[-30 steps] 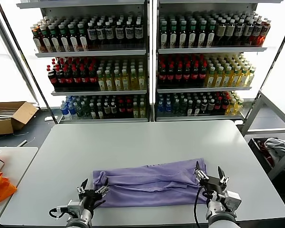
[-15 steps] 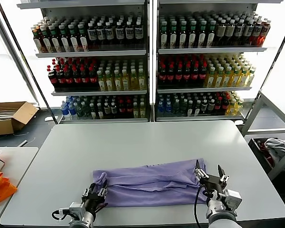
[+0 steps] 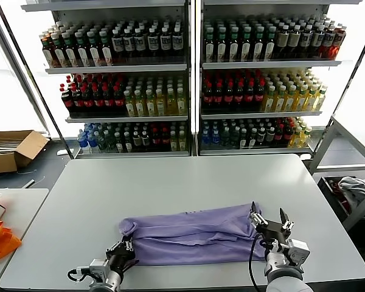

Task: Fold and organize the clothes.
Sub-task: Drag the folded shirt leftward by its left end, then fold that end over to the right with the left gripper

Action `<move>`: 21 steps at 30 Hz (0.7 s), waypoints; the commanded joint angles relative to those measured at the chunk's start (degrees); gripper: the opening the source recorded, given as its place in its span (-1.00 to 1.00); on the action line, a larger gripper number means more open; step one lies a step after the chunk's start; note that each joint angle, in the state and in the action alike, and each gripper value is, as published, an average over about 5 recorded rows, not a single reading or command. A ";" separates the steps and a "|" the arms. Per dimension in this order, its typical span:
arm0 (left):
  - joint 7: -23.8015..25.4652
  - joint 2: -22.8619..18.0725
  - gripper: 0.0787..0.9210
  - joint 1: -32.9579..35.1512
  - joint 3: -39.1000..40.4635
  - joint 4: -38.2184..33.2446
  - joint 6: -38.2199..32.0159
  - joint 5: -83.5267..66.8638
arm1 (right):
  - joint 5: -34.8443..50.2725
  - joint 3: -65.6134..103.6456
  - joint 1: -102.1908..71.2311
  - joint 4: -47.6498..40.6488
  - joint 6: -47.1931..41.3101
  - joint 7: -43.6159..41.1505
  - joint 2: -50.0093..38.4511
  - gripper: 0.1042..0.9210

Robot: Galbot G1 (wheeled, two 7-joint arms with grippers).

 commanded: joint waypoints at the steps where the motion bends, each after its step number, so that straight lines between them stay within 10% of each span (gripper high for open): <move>1: -0.34 2.96 -0.92 -0.75 -7.40 -3.88 -1.55 -0.07 | 0.00 -0.09 0.59 0.00 -0.40 -0.08 -0.48 0.76; 21: 2.28 32.17 -0.92 -5.31 -39.97 5.61 -0.26 -8.70 | 1.58 -0.88 2.35 -1.06 -0.22 0.22 -0.62 0.76</move>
